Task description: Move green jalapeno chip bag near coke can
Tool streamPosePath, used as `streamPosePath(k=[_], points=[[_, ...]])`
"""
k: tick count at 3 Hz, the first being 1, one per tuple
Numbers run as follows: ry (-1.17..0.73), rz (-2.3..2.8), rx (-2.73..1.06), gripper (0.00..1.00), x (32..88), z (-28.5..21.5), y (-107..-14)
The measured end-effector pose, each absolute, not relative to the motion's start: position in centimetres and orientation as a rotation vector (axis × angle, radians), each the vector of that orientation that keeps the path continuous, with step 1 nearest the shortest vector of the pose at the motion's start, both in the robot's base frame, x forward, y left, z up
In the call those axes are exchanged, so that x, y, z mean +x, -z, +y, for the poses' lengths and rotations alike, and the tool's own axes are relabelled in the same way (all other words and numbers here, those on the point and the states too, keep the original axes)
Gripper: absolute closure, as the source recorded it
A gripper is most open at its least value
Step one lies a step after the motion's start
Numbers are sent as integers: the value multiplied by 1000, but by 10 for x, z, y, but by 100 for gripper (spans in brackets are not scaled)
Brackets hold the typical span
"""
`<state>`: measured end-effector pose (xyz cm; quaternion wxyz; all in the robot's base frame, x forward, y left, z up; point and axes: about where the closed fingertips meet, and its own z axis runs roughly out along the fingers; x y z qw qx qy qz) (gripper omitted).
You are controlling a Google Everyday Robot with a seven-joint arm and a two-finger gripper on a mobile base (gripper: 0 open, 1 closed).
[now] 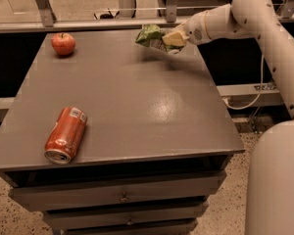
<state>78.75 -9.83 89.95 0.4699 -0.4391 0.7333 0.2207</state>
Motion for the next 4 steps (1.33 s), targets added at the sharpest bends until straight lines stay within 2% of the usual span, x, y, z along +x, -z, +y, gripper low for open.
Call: streamPosePath(k=[2, 4], points=[[-631, 1784, -1192, 100, 714, -99, -904], [-664, 1773, -1244, 100, 714, -82, -901]])
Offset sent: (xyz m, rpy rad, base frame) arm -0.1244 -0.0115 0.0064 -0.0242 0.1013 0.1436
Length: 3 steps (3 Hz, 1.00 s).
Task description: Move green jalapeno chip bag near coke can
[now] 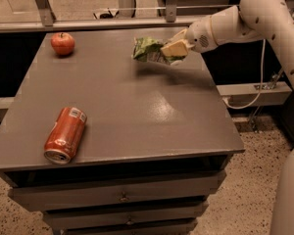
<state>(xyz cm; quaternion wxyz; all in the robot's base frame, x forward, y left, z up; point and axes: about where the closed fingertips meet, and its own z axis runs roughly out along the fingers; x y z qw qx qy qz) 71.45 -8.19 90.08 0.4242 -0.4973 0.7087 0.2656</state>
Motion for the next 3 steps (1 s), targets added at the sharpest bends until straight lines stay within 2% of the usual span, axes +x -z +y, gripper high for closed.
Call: streamPosePath(k=[1, 3], points=[[-693, 1738, -1362, 100, 690, -62, -904], [-721, 1670, -1496, 100, 606, -43, -907]])
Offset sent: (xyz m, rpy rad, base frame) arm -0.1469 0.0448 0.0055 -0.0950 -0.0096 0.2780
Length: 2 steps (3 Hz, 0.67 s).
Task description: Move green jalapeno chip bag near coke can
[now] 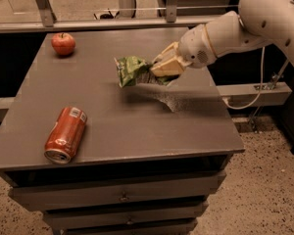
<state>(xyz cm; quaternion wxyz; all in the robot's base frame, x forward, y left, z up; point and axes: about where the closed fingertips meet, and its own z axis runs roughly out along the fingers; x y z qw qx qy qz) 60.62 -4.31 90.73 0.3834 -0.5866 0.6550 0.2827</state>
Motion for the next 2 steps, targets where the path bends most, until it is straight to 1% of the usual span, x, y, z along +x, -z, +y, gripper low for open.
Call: streamPosePath(k=[1, 2], points=[[-760, 1672, -1524, 100, 570, -36, -890], [-804, 1659, -1550, 100, 547, -22, -876]])
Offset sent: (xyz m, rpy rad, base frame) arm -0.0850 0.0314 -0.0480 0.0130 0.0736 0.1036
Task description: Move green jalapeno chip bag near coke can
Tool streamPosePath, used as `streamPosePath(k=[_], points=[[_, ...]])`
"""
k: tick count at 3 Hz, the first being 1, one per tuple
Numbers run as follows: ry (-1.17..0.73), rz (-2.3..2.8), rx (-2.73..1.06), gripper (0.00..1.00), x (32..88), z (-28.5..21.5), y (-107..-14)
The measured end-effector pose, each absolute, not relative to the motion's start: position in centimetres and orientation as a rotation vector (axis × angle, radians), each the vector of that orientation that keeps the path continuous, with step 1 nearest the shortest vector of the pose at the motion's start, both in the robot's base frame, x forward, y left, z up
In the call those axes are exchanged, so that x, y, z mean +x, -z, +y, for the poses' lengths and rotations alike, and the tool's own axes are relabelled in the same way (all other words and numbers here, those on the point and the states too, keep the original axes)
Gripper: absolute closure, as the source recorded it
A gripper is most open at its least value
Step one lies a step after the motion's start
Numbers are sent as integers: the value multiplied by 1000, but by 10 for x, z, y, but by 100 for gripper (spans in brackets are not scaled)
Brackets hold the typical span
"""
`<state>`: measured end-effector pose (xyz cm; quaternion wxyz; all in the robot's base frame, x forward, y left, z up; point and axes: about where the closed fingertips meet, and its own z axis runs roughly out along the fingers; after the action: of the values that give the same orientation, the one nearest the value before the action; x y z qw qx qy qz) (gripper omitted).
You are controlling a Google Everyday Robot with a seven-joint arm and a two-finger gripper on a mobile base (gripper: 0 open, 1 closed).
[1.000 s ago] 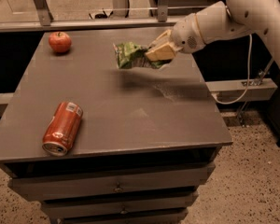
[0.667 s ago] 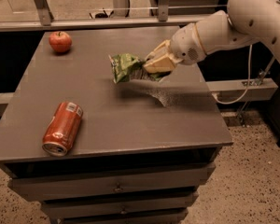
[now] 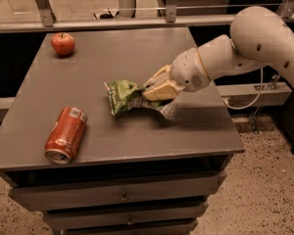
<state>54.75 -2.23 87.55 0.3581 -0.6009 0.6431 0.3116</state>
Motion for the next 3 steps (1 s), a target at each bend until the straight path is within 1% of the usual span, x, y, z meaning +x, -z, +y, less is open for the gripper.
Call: streamPosePath(k=[1, 3], points=[[-856, 1632, -1568, 100, 528, -5, -866], [-917, 1607, -1572, 100, 510, 13, -862]])
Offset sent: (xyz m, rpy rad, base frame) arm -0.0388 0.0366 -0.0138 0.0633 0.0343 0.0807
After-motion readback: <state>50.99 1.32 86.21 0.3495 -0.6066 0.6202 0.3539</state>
